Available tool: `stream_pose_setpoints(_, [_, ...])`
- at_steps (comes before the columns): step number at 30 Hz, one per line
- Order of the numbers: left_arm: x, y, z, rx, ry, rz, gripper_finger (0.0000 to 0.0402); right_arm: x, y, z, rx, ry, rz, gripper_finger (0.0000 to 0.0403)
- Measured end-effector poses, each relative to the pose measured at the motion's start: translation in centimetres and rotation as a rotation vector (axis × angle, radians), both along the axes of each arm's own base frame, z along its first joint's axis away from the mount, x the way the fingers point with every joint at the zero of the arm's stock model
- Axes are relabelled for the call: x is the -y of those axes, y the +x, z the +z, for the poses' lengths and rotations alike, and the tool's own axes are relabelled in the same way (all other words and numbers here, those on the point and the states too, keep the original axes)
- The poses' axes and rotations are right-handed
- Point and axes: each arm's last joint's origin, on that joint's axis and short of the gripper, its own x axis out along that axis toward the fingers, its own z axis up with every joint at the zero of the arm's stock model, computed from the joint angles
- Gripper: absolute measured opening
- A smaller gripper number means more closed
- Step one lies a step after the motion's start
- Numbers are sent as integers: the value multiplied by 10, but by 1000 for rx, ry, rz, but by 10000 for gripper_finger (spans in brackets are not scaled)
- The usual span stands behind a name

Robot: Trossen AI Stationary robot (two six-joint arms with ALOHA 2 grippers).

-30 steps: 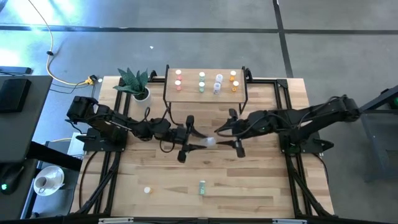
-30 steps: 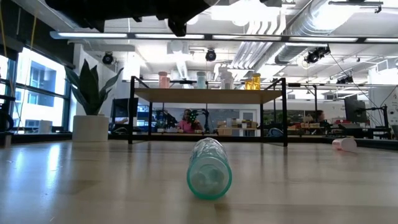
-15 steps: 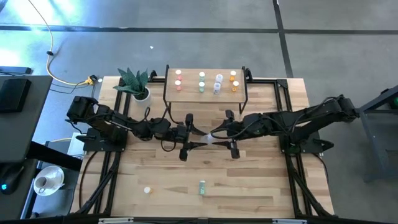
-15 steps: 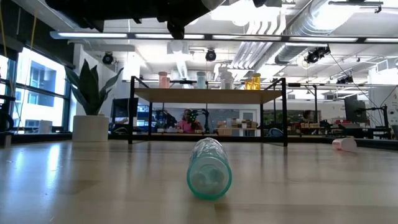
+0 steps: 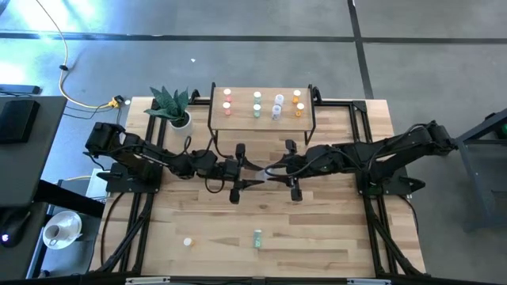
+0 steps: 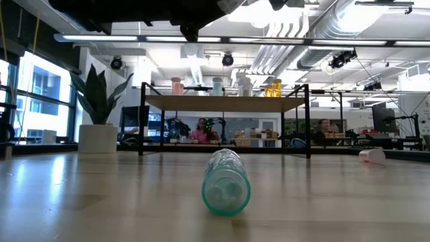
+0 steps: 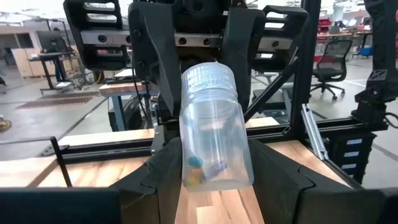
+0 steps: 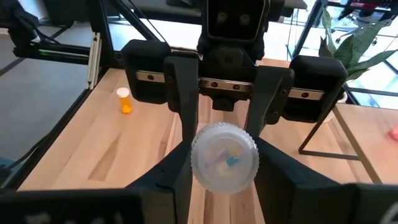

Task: Pick and place medicine bottles onto shelf by color
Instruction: Put the transparent pill bottle aligned with the other transparent pill bottles on the shelf

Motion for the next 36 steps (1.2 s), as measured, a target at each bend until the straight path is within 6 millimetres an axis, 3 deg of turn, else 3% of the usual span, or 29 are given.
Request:
stream_pose_setpoints(8, [-7,0,0,1,20,13,166,1,0,0,-1,4,-29,126])
stream_pose_setpoints(16, [-10,0,-1,-27,19,38,224,1,0,-3,-21,2,-39,121])
stream_pose_setpoints(23, [-13,-4,-8,-151,18,139,265,6,-4,-12,-122,-31,-86,121])
stream_pose_setpoints(32, [-16,-31,2,-333,-64,252,261,39,-7,-23,-258,6,-226,121])
stream_pose_setpoints(36, [-15,-39,9,-339,-78,255,261,62,-5,-9,-226,23,-315,122])
